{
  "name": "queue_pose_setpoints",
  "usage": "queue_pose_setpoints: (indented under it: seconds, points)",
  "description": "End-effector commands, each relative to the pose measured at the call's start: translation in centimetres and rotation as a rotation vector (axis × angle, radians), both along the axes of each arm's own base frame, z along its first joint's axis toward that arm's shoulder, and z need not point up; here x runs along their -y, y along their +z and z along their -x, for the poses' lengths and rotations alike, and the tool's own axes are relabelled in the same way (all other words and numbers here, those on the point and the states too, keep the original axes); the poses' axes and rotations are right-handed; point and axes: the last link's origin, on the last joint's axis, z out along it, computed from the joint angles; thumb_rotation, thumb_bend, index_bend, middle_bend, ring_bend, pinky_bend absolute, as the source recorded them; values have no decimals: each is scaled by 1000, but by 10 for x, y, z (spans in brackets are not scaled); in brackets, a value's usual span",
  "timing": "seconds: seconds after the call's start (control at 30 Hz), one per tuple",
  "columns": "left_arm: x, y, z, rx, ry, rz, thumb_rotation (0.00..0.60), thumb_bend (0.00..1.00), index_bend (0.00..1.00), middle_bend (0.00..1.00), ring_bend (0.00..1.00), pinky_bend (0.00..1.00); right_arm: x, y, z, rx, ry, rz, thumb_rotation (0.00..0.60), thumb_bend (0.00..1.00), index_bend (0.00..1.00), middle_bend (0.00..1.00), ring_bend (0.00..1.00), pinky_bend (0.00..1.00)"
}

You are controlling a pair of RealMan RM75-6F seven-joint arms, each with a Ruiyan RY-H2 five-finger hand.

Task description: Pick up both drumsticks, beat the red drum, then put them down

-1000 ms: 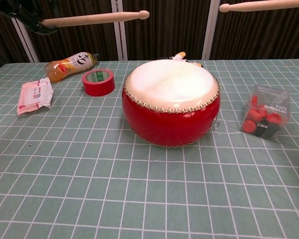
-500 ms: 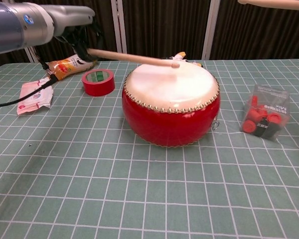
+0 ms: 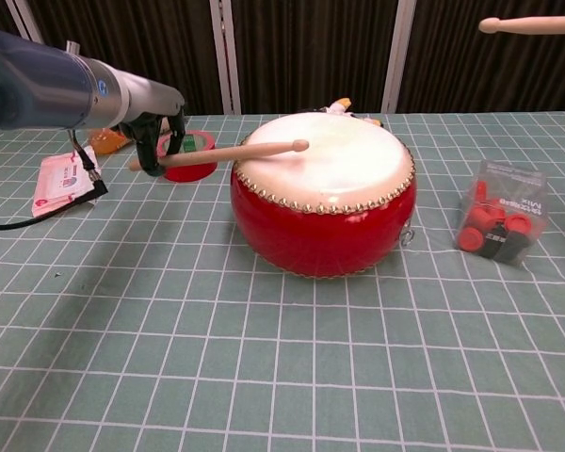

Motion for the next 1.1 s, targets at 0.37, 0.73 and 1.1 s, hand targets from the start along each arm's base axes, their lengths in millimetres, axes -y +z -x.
queue_pose_setpoints:
  seconds: [0.37, 0.73, 1.1]
  points:
    - [6, 96, -18, 531, -213, -248, 600, 579, 779, 1000, 1000, 1000, -3, -2, -36, 68, 111, -16, 600, 497, 949, 1000, 1000, 1000]
    - [4, 121, 21, 556, -168, -261, 600, 579, 779, 1000, 1000, 1000, 2, -30, -61, 54, 137, -108, 600, 497, 949, 1000, 1000, 1000]
    - [-1, 134, 54, 561, -130, -241, 600, 579, 779, 1000, 1000, 1000, 9, -110, -54, -329, 96, -261, 600, 498, 949, 1000, 1000, 1000]
